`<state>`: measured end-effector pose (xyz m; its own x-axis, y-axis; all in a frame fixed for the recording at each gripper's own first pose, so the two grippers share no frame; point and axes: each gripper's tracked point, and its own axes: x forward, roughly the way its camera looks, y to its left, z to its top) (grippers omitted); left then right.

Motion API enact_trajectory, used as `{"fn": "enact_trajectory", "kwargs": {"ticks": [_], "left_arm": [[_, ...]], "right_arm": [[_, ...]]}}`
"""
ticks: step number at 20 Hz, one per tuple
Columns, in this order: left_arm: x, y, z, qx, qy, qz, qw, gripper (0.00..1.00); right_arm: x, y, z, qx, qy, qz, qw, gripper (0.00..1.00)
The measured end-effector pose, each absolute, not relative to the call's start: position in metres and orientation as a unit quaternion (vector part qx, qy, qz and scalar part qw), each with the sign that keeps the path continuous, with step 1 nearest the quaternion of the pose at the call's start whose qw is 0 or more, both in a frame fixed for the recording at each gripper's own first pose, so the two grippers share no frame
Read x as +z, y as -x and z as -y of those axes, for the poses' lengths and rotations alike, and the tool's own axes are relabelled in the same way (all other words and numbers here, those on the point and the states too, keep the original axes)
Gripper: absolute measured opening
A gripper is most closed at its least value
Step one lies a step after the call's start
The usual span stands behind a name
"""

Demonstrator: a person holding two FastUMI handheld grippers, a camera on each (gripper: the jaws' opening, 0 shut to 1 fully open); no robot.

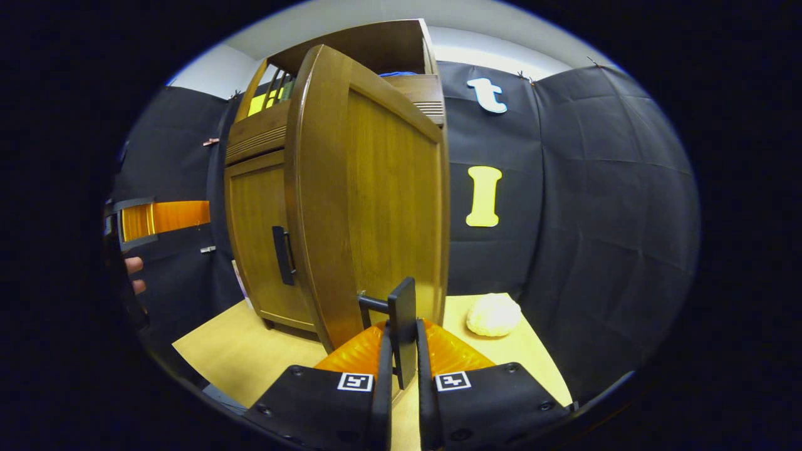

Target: Open the right door of the double-door shoe cabinet with the right hand, and open the left door with the left hand.

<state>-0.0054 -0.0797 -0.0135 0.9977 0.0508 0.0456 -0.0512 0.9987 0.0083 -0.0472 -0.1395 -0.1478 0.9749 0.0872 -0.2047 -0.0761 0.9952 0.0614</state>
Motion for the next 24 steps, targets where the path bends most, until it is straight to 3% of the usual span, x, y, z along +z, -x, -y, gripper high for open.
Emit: {"fn": "enact_trajectory", "kwargs": {"ticks": [4,20,24], "left_arm": [[-0.013,-0.009,0.092,0.026,-0.009,0.023,0.999,0.92],[-0.024,-0.066,0.106,0.027,-0.034,0.011,0.999,0.93],[-0.030,-0.086,0.088,0.039,-0.026,0.003,0.999,0.93]], "right_arm": [[-0.146,0.047,0.184,0.013,-0.054,-0.106,0.993,0.16],[-0.134,0.054,0.224,0.006,-0.046,-0.092,0.995,0.16],[-0.123,0.064,0.244,-0.014,-0.018,-0.074,0.997,0.21]]}}
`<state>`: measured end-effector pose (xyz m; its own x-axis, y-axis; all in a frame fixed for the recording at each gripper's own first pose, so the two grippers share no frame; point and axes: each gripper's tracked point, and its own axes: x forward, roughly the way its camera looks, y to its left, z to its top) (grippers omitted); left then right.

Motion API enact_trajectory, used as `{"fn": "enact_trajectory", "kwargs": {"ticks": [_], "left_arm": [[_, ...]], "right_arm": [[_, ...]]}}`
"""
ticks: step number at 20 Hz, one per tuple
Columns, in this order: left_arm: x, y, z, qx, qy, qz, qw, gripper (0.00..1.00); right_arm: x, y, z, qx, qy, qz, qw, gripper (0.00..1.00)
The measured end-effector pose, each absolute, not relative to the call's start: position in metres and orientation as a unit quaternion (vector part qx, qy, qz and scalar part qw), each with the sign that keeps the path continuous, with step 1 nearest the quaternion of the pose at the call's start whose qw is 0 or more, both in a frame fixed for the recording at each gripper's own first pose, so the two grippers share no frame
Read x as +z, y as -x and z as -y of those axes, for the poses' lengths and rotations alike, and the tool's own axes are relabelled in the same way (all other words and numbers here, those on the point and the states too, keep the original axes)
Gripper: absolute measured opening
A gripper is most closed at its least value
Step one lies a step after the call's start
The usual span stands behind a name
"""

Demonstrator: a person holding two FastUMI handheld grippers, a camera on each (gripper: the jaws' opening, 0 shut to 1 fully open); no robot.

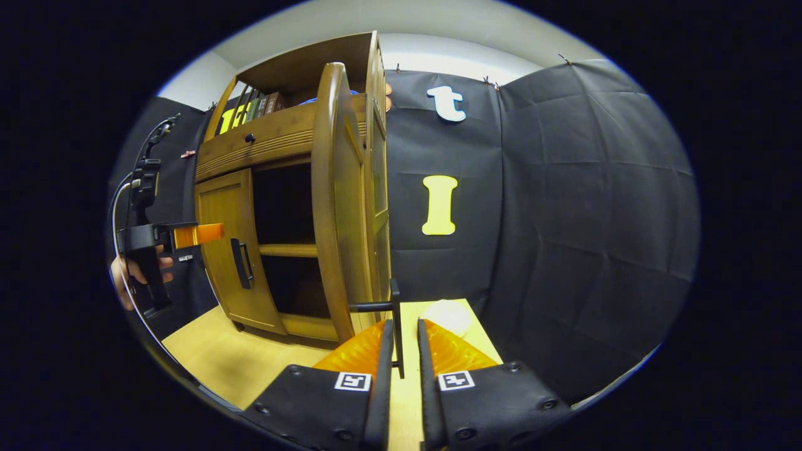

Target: Open the right door of the double-door shoe cabinet with the right hand, and open the left door with the left hand.

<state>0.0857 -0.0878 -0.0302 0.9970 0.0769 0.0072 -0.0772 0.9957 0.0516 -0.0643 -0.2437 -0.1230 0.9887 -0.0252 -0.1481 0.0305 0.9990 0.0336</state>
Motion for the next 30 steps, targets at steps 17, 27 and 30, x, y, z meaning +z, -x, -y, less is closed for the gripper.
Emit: {"fn": "enact_trajectory", "kwargs": {"ticks": [17,27,30], "left_arm": [[-0.101,-0.194,0.041,0.065,-0.042,-0.053,0.996,0.61],[-0.108,-0.208,0.039,0.055,-0.024,-0.062,0.996,0.35],[-0.108,-0.203,0.038,0.045,-0.029,-0.064,0.997,0.33]], "right_arm": [[-0.093,0.093,0.317,-0.135,0.005,-0.049,0.990,0.97],[-0.085,0.111,0.306,-0.158,0.017,-0.050,0.986,0.98],[-0.077,0.120,0.297,-0.162,0.019,-0.045,0.985,0.96]]}}
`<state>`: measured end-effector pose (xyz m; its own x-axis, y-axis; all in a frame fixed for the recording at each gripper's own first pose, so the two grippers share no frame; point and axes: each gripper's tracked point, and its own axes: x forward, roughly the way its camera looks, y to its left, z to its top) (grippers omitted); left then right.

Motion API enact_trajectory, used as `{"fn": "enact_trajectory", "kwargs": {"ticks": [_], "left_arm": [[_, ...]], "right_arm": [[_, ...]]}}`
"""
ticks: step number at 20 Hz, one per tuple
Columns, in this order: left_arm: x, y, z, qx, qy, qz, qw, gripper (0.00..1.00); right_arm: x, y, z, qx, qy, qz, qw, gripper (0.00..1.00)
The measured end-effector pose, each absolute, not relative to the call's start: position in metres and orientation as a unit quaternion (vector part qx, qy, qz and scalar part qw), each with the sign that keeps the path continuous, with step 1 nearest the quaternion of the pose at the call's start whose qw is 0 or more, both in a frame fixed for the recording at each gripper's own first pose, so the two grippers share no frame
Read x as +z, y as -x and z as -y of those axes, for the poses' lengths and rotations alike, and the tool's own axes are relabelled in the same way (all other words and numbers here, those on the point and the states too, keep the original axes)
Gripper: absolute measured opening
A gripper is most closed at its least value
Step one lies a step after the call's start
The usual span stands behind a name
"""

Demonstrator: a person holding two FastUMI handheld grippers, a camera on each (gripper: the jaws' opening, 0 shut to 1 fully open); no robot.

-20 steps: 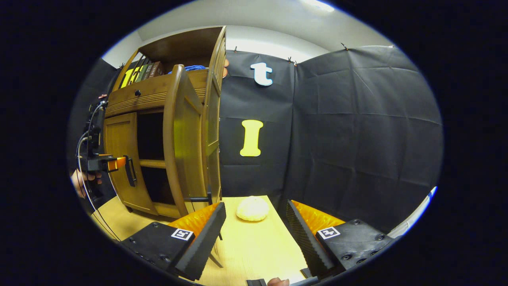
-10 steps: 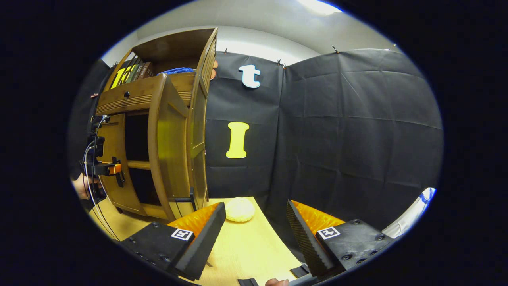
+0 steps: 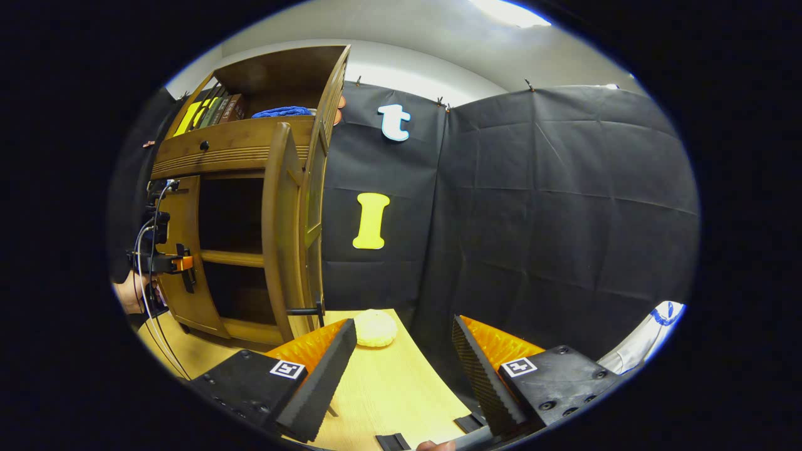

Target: Open the right door of the double-door shoe cabinet with the right hand, and open the left door with the left hand.

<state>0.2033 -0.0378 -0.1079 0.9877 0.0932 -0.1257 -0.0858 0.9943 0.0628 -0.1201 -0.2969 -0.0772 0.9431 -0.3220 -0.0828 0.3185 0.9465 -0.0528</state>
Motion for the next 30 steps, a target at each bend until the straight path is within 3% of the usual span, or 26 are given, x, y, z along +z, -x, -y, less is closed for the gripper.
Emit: {"fn": "enact_trajectory", "kwargs": {"ticks": [17,30], "left_arm": [[-0.114,-0.077,-0.005,0.001,-0.028,-0.056,0.998,0.31],[-0.117,-0.006,-0.073,0.041,-0.005,-0.045,0.998,0.24]], "right_arm": [[-0.052,0.139,0.196,-0.114,0.010,-0.025,0.993,0.98],[-0.056,0.112,0.102,-0.039,0.001,-0.022,0.999,0.96]]}}
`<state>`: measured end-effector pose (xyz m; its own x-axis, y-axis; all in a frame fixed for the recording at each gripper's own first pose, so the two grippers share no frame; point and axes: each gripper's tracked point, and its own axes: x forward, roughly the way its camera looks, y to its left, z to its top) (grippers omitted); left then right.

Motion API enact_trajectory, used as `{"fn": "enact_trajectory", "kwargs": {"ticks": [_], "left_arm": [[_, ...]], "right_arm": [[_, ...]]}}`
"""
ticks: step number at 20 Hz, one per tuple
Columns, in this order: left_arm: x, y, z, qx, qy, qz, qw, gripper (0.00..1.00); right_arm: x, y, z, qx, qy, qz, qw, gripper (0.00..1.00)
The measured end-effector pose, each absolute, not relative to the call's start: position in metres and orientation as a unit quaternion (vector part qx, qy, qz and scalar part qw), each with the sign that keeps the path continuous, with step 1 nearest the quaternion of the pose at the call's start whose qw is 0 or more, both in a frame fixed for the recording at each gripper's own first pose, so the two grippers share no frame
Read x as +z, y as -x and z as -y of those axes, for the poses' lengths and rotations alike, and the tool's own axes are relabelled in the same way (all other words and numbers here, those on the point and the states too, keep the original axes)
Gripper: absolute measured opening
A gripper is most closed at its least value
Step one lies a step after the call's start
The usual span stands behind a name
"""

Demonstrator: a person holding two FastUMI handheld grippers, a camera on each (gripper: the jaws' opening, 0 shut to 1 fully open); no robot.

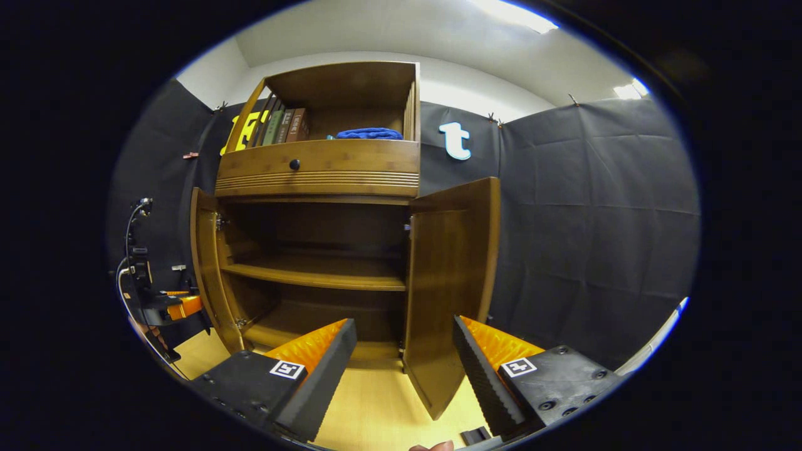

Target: Open the right door of the double-door shoe cabinet with the right hand, and open the left door with the left hand.

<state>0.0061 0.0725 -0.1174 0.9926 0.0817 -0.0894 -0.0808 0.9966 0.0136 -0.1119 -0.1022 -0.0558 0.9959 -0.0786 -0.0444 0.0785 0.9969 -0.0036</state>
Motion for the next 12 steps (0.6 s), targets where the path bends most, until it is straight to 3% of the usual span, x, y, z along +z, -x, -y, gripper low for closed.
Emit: {"fn": "enact_trajectory", "kwargs": {"ticks": [3,12], "left_arm": [[-0.119,0.005,-0.091,0.055,-0.003,-0.045,0.997,0.20],[-0.116,0.029,-0.145,0.072,0.004,-0.037,0.997,0.11]], "right_arm": [[-0.060,0.107,0.083,-0.021,-0.005,-0.026,0.999,0.99],[-0.070,0.093,0.040,0.015,-0.006,-0.034,0.999,0.98]]}}
